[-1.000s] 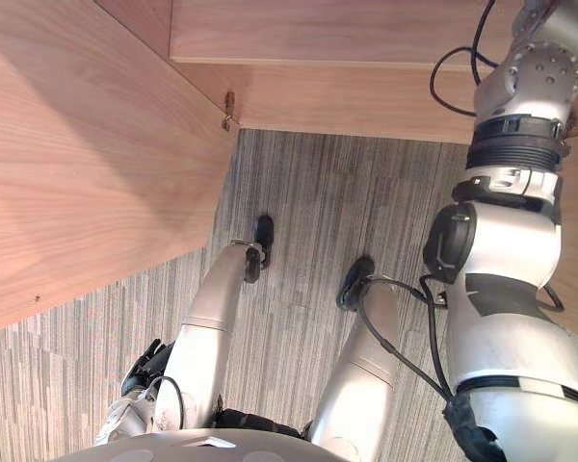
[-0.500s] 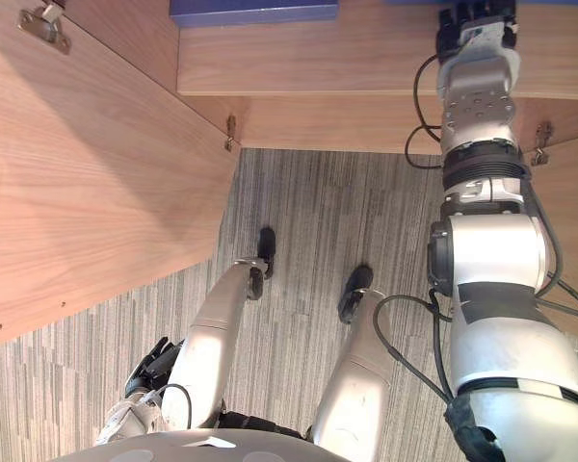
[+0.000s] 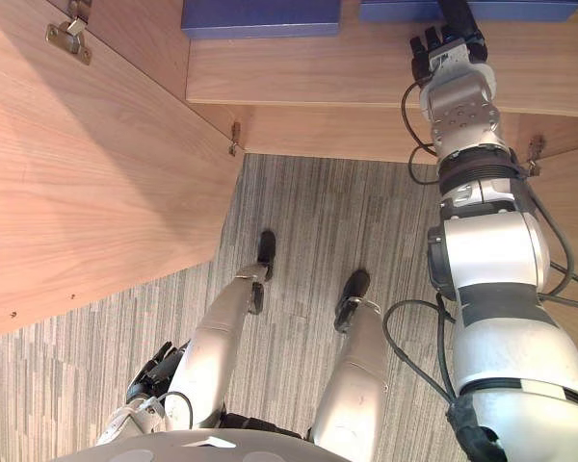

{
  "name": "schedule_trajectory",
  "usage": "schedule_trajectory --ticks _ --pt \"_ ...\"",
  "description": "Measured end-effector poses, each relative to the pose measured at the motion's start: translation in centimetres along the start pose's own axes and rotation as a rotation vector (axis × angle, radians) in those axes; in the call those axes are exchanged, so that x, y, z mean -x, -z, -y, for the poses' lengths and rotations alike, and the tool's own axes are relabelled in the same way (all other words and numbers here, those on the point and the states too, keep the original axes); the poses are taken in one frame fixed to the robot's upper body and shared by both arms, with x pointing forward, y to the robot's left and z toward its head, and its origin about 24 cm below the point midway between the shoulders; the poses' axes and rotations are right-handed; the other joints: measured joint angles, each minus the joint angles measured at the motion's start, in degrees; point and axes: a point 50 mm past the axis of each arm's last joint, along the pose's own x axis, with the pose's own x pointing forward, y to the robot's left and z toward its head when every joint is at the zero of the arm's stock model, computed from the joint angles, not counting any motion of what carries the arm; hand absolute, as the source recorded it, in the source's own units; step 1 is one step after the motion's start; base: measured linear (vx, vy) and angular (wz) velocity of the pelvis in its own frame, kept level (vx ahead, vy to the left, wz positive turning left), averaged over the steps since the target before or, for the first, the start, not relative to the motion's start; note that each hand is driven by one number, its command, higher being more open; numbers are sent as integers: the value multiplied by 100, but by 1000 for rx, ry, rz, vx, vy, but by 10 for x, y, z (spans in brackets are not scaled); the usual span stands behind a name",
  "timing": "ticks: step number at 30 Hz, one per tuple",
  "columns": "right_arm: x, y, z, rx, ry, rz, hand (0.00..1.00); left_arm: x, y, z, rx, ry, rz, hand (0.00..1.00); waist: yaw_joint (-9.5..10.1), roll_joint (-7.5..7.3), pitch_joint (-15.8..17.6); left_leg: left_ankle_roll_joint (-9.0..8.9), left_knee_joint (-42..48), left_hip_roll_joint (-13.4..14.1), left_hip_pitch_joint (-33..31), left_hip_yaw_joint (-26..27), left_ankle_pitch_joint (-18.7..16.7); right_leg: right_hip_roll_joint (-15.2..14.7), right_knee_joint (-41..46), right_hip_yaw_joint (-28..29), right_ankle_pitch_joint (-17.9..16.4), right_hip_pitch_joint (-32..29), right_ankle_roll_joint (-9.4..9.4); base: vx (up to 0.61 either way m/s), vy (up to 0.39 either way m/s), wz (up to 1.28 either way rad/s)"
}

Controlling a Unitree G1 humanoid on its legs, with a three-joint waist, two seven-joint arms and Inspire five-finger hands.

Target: Walk over to the cabinet, pick up the folder, carry it to the office cabinet, place the folder inside the office cabinet, then close the office cabinet door

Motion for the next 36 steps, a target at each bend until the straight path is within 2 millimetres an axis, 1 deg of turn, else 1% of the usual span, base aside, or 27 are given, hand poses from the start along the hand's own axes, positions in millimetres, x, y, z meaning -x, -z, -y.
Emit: schedule_trajectory --ticks 2,5,7,8,9,10,12,14,15,16,18,23,26,29,31,33,35,36 --pt "-1 1 4 6 13 -8 100 0 1 0 1 1 -1 100 11 0 -2 -12 -149 -6 117 -6 70 5 -58 -21 13 76 -8 20 -39 3" --pt "-1 7 10 163 26 -24 100 4 4 -3 4 4 -5 100 5 -17 -41 -30 -455 -11 273 -9 193 15 -183 -72 34 160 -19 23 -41 2" --pt "-2 9 24 491 36 -45 100 6 7 -5 1 0 -13 100 7 -44 -120 -48 -682 -25 363 -22 299 15 -260 -113 51 192 -25 35 -36 5" --pt "-2 10 29 583 35 -55 100 6 8 -6 -1 0 -16 100 3 -42 -156 -47 -732 -26 371 -42 326 15 -290 -148 58 207 -24 42 -37 11" --pt "-2 9 39 771 36 -69 100 7 7 -7 -3 -3 -16 100 5 -58 -195 -58 -853 -35 447 -75 389 14 -335 -188 58 270 -25 41 -32 12" --pt "-1 9 43 845 37 -79 100 7 8 -8 -5 -3 -17 100 3 -72 -211 -57 -930 -42 506 -86 426 13 -368 -208 58 316 -24 57 -42 11" --pt "0 18 59 1068 25 -141 100 13 12 -14 -32 -4 -25 100 7 -164 -408 -81 -1234 -61 692 -101 528 11 -480 -255 58 422 -24 81 -46 7" --pt "2 24 71 1150 26 -187 100 15 13 -17 -40 -8 -29 100 12 -189 -554 -85 -1411 -67 802 -136 586 13 -581 -330 58 537 -24 84 -28 9" --pt "3 25 75 1158 31 -202 100 16 14 -18 -40 -8 -32 100 20 -205 -564 -83 -1477 -76 887 -139 599 12 -609 -338 57 603 -23 78 -24 7" --pt "3 26 79 1159 40 -222 100 18 16 -20 -40 -7 -35 100 40 -224 -641 -83 -1520 -79 902 -137 605 12 -656 -346 61 621 -18 70 -19 2" --pt "4 27 86 1160 53 -241 100 18 17 -21 -41 -8 -38 100 65 -226 -657 -80 -1640 -90 1041 -127 631 12 -741 -355 75 736 5 71 -18 -1" --pt "5 28 92 1157 58 -274 100 19 18 -22 -40 -11 -41 100 105 -240 -664 -74 -1858 -94 1250 -77 677 29 -890 -346 102 890 45 47 -20 -4" --pt "6 29 94 1164 48 -296 100 20 17 -24 -34 -16 -38 100 110 -311 -710 -69 -2006 -80 1322 -52 718 61 -999 -348 142 932 62 49 -27 -4" --pt "6 30 95 1296 20 -327 100 21 18 -25 -30 -14 -37 100 104 -346 -730 -66 -2067 -75 1388 -36 724 81 -1128 -357 189 1022 86 61 -25 -4" --pt "7 32 95 1485 -25 -348 100 21 17 -25 -28 -9 -35 100 71 -359 -727 -59 -2120 -49 1473 -28 730 120 -1285 -384 251 1153 104 50 -20 -4" --pt "9 37 98 1590 -83 -367 100 21 17 -27 -32 -14 -30 100 68 -421 -762 -59 -2142 -32 1496 -8 729 142 -1359 -390 277 1195 110 40 -19 -4" --pt "12 41 103 1630 -115 -378 100 21 16 -28 -51 -15 -27 100 65 -438 -759 -59 -2199 1 1575 8 735 189 -1468 -402 326 1290 107 39 -21 -6" --pt "13 45 109 1631 -120 -395 100 22 16 -28 -52 -16 -29 100 66 -440 -759 -59 -2217 20 1655 29 735 221 -1563 -408 364 1397 113 36 -18 -8"
